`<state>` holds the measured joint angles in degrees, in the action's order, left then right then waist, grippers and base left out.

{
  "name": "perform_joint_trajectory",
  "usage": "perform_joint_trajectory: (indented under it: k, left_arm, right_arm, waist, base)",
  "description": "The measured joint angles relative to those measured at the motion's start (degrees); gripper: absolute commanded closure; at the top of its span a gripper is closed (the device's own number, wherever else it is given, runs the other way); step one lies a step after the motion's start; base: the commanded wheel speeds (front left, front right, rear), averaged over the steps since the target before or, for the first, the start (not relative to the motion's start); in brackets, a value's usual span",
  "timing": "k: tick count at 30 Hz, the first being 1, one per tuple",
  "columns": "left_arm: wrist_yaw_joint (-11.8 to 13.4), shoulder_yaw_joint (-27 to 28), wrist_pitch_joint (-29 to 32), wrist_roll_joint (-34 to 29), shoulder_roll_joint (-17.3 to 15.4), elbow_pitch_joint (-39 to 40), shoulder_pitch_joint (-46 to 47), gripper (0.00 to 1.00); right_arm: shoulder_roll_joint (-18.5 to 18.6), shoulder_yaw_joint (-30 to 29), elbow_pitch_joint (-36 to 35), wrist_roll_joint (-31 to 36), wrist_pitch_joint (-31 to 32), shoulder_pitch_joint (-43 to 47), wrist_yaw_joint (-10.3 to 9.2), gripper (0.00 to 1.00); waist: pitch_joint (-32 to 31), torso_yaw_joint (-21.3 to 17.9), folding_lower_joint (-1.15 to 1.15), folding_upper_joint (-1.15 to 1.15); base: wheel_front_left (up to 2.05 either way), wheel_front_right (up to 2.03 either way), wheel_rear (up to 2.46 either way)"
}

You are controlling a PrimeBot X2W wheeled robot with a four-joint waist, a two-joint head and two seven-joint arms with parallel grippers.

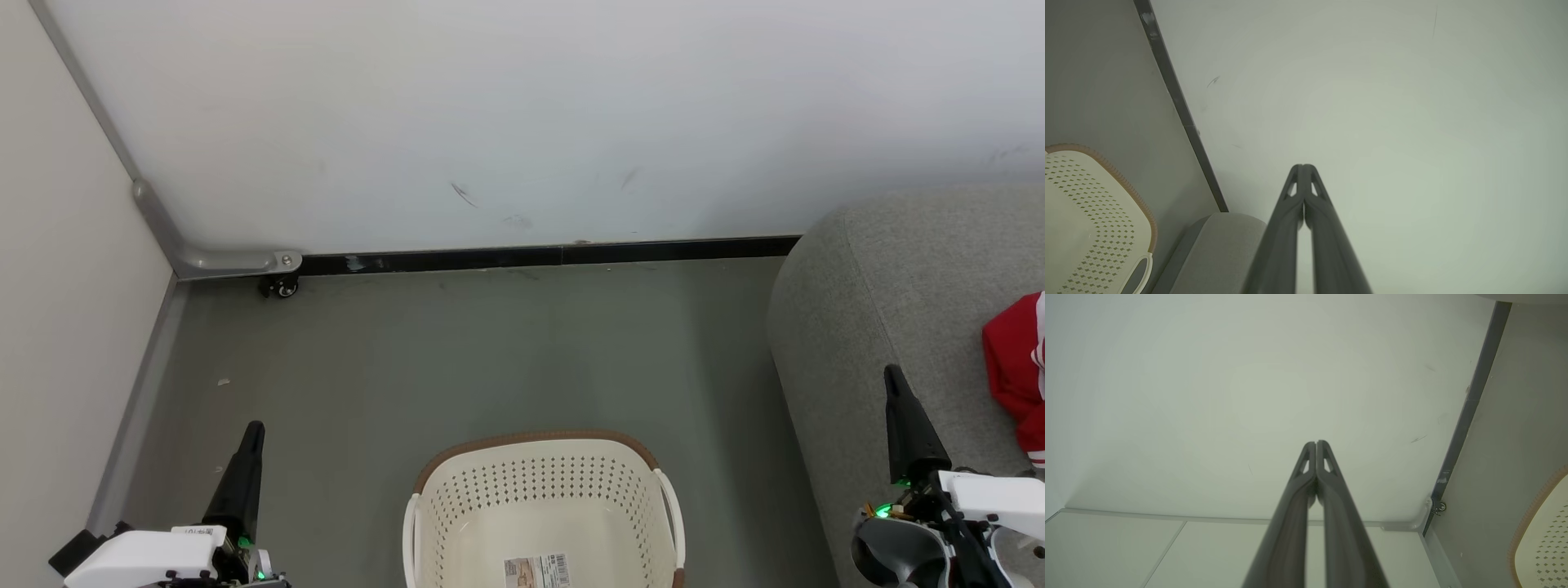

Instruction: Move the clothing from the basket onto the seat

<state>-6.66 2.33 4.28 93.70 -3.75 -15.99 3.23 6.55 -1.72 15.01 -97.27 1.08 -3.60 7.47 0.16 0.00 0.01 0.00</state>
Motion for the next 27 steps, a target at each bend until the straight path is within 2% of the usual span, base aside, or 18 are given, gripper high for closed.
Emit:
perform_joint_trajectory:
  k: [27]
  left_arm:
    - [-0.25, 0.07, 0.09, -0.01, 0.04, -0.08, 0.32, 1.00]
  right_arm:
    - [-0.40, -0.25, 0.02, 0.07, 0.46, 0.00, 0.00, 1.00]
  waist:
    - [0.00, 0.00, 0.00, 0.00]
  base:
    - [0.00, 0.00, 0.00]
